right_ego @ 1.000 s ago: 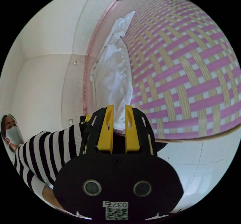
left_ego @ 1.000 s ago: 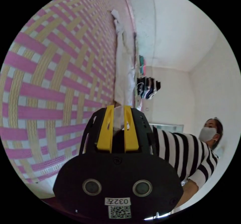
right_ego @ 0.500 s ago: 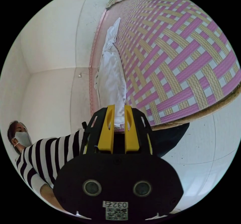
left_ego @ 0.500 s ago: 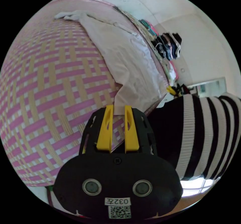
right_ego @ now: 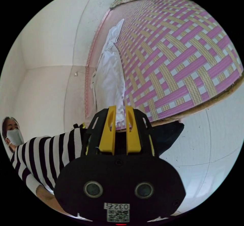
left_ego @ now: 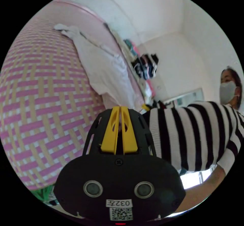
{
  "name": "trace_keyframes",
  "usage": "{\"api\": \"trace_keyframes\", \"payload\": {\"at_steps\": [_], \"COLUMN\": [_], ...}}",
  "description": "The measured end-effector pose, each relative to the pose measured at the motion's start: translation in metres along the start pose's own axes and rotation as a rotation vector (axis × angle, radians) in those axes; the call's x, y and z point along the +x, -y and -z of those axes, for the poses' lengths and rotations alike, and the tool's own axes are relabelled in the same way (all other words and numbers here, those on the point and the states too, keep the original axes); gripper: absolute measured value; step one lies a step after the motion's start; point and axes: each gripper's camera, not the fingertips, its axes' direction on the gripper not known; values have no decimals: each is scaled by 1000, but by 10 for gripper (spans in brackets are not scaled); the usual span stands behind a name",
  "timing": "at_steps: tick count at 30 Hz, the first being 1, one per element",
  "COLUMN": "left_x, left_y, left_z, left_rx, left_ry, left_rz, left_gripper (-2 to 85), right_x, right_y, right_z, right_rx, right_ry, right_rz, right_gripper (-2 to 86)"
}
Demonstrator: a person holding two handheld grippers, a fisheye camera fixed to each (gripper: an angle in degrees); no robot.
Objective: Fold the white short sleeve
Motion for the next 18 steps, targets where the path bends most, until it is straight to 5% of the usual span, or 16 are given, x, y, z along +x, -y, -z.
{"api": "trace_keyframes", "payload": {"at_steps": [3, 5, 8, 18], "left_x": [-30, -51, -68, -83], "left_y": [-41, -61, -65, -68], "left_z": [49, 52, 32, 33], "left_rx": [204, 97, -17, 73], "left_ry": [43, 158, 93, 62], "left_rz": [188, 304, 360, 401], "left_gripper": [-8, -9, -9, -9], "right_x": [2, 5, 3, -16], "right_y": [-5, -7, -6, -10], "right_z": [0, -7, -25, -75], "right_rx": [8, -5, -75, -250], "right_ry": [-7, -2, -4, -46], "right_rz": [-5, -16, -3, 109], "right_gripper": [69, 74, 76, 80]}}
